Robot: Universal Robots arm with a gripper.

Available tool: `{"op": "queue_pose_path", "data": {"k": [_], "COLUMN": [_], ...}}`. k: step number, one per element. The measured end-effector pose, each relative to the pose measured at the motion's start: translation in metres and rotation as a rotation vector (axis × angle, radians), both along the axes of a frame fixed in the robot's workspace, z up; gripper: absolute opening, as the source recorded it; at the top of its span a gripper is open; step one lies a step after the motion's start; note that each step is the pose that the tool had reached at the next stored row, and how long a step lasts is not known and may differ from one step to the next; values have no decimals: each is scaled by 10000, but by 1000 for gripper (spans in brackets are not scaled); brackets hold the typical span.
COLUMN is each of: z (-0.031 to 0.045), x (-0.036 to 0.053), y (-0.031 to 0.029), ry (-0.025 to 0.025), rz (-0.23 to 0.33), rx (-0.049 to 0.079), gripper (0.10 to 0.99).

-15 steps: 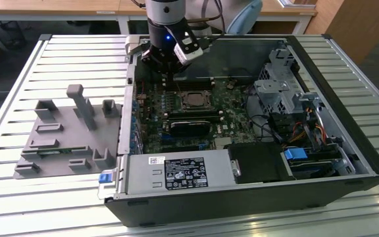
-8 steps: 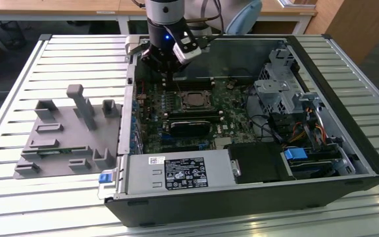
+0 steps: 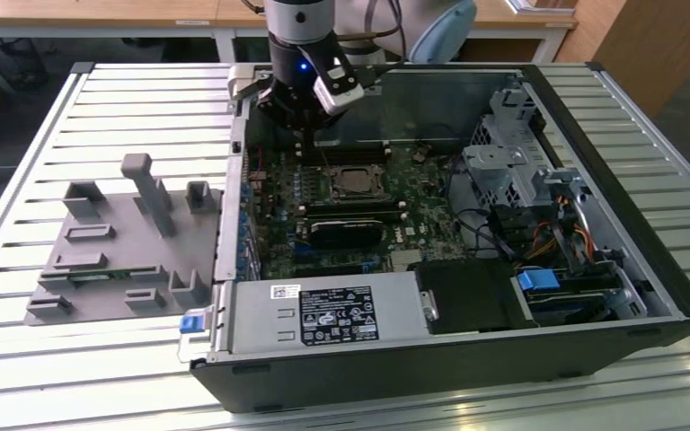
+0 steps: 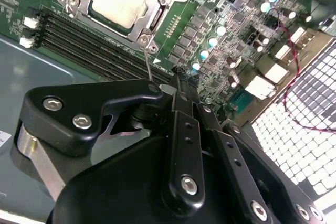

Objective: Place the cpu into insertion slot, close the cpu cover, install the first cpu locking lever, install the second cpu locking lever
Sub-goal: 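Install the first cpu locking lever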

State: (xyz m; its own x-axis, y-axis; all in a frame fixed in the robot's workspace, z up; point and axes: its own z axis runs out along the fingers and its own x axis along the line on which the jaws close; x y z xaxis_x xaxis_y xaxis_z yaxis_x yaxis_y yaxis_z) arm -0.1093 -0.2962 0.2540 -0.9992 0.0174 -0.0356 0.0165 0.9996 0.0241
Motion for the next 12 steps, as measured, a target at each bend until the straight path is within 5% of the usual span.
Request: {"op": "queue_pose_path", "data": {"k": [12], "z": [-24], "x": [29], "y": [90], "ry": [0], "rz": [-1], "rx": [1], "gripper": [106]}}
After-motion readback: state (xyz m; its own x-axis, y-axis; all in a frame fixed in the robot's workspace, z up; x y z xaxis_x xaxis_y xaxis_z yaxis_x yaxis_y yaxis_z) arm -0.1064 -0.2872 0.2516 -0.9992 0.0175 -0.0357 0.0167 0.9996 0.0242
